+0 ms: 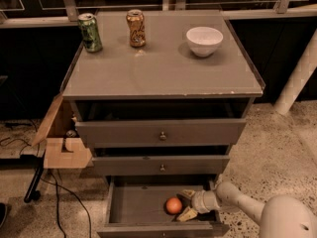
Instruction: Pick orange from bottom drawer and place on counter
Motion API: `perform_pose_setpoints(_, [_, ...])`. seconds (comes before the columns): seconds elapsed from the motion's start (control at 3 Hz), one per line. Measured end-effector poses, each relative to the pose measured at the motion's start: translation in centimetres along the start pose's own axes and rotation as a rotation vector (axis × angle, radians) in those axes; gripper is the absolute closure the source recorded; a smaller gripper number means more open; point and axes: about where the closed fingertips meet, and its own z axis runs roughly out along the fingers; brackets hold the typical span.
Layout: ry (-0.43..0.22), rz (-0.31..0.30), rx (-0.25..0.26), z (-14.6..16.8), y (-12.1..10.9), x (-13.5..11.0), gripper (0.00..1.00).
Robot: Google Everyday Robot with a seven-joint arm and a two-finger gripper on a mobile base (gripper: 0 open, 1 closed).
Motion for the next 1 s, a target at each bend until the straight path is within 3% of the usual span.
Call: perform_pose_setpoints(1.0, [-0.044, -0.011, -0.036, 3.9, -1.5, -0.9, 0.23])
